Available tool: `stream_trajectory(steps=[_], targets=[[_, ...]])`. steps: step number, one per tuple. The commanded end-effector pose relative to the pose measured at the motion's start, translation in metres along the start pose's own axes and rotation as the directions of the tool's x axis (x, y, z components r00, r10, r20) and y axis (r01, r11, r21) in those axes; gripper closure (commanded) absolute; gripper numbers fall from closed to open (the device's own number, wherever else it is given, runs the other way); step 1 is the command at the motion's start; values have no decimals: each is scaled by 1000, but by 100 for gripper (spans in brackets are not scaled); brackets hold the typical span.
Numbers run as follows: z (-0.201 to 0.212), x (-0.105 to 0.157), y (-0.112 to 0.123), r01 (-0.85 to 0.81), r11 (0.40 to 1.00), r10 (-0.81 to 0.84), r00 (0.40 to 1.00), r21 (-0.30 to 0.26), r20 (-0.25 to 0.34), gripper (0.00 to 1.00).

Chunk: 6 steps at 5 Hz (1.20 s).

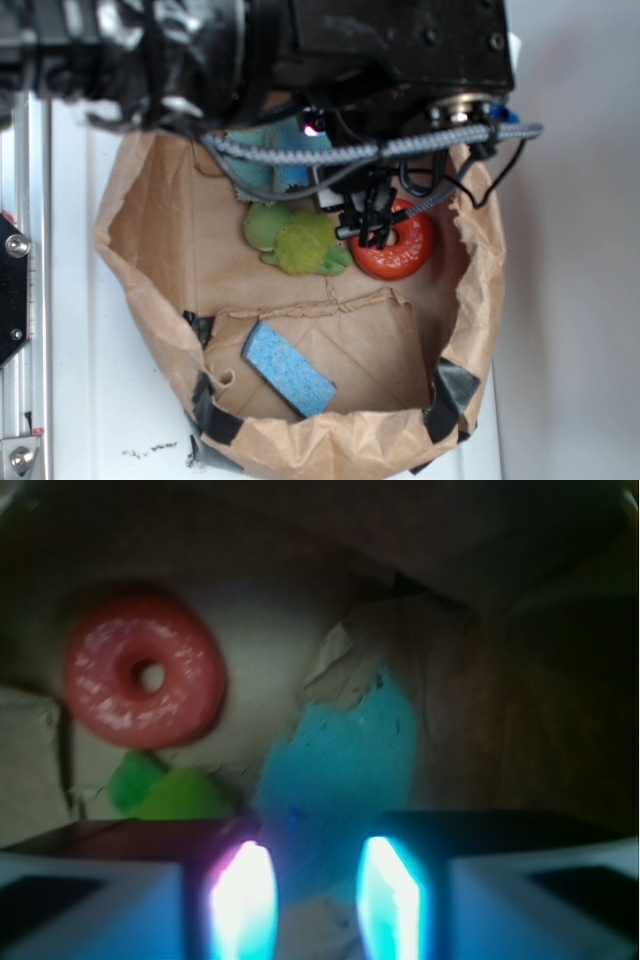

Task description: Grab the blue cloth.

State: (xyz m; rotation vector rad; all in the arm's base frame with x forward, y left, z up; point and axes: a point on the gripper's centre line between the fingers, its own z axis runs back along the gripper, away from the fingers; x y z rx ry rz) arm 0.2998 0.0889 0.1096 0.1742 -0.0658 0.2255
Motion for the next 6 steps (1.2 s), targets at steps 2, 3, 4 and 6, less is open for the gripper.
stream_trajectory(steps=[2, 3, 4, 6], targets=[[-27, 7, 6, -19, 998, 22, 998, 56, -62, 0], [-38, 3, 2, 33, 993, -24, 997, 116, -76, 0], [-42, 2, 3, 36, 991, -22, 993, 127, -113, 0], [-28, -1, 6, -7, 988, 22, 995, 153, -99, 100]])
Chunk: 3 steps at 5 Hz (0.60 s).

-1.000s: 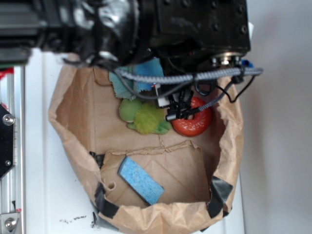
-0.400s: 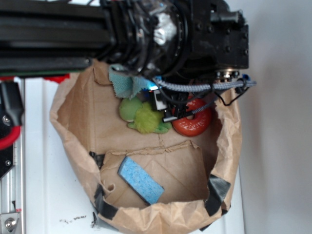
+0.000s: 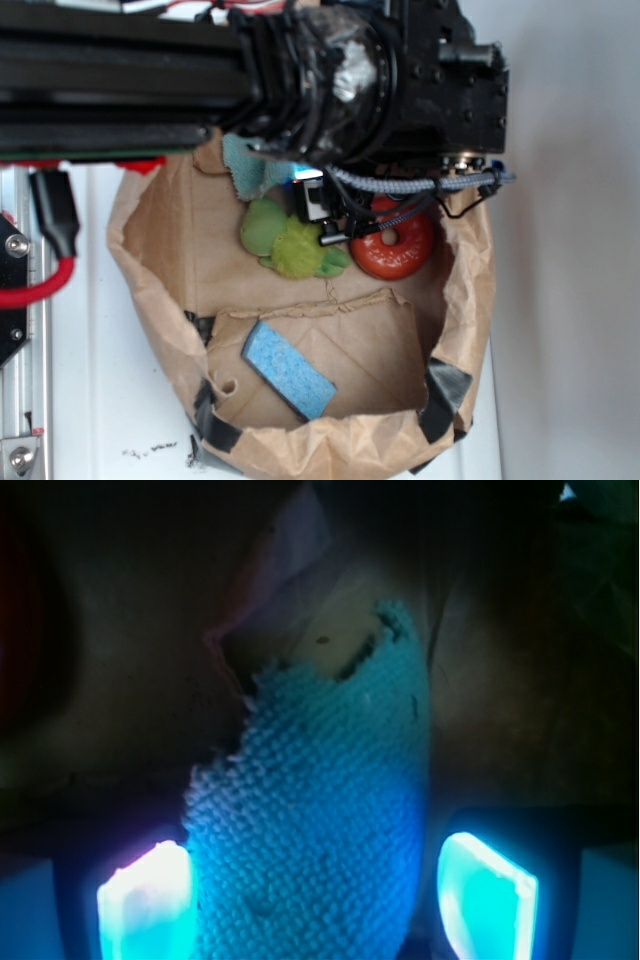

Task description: Grab the blue cloth.

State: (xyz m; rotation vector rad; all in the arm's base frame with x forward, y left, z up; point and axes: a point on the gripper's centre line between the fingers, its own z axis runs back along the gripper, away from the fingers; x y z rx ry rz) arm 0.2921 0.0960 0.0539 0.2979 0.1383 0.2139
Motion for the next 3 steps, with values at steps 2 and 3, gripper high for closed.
stream_trajectory(steps=[2, 3], targets=[[29, 7, 13, -54, 999, 53, 994, 5, 100, 100], [27, 8, 12, -58, 998, 58, 992, -5, 110, 100]])
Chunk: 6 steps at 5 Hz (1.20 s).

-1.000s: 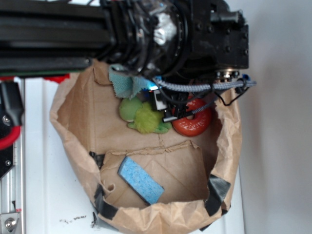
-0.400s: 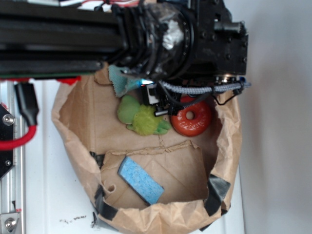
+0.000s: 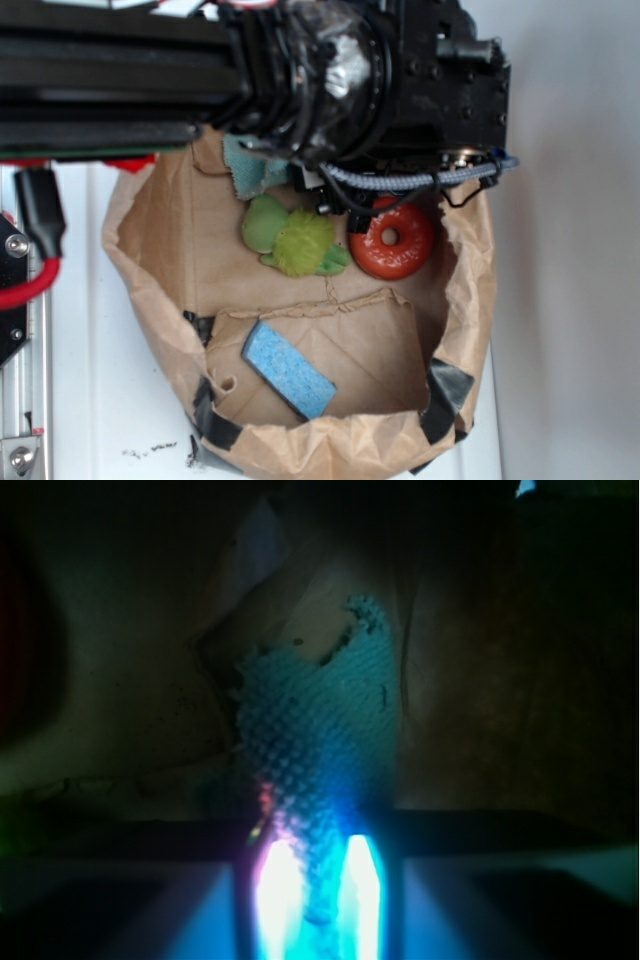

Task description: Grab the blue cloth.

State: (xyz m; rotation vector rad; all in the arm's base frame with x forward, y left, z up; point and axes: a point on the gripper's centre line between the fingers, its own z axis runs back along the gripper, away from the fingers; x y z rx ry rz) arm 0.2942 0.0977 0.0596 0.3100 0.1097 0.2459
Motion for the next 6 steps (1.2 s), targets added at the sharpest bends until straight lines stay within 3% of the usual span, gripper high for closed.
stream_trajectory(steps=[1, 4, 6], targets=[[22, 7, 9, -22, 1000, 23, 995, -12, 95, 100], [107, -21, 22, 32, 976, 21, 972, -218, 233, 100], [140, -41, 14, 132, 955, -46, 950, -264, 310, 100]])
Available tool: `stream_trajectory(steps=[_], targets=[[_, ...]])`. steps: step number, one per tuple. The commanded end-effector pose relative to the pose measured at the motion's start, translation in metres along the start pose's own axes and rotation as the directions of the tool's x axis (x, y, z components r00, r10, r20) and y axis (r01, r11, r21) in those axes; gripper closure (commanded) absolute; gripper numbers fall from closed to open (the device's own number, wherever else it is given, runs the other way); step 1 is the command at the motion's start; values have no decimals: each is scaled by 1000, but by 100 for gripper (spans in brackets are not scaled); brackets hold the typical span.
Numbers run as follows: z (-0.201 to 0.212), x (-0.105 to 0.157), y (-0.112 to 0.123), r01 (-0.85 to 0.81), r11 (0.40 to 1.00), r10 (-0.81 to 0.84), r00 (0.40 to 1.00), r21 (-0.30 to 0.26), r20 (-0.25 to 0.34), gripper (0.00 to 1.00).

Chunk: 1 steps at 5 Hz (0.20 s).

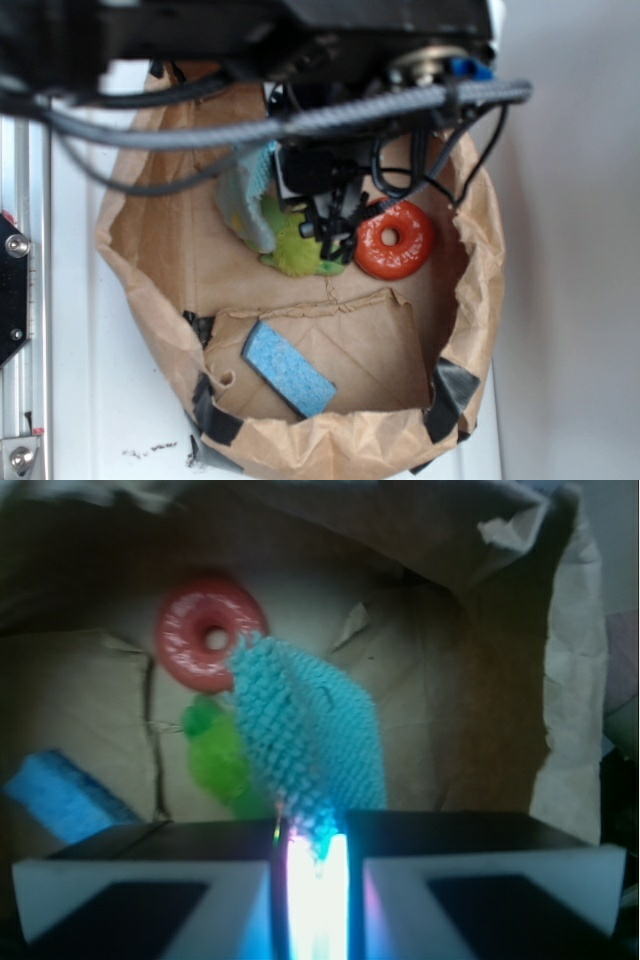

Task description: Grab the blue cloth.

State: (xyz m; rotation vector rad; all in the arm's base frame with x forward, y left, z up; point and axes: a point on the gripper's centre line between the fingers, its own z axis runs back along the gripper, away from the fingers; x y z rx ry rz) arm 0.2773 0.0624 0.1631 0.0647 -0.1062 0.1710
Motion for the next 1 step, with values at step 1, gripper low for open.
stream_trajectory(steps=[1], targets=[[46, -4, -4, 67, 998, -65, 991, -15, 116, 100]])
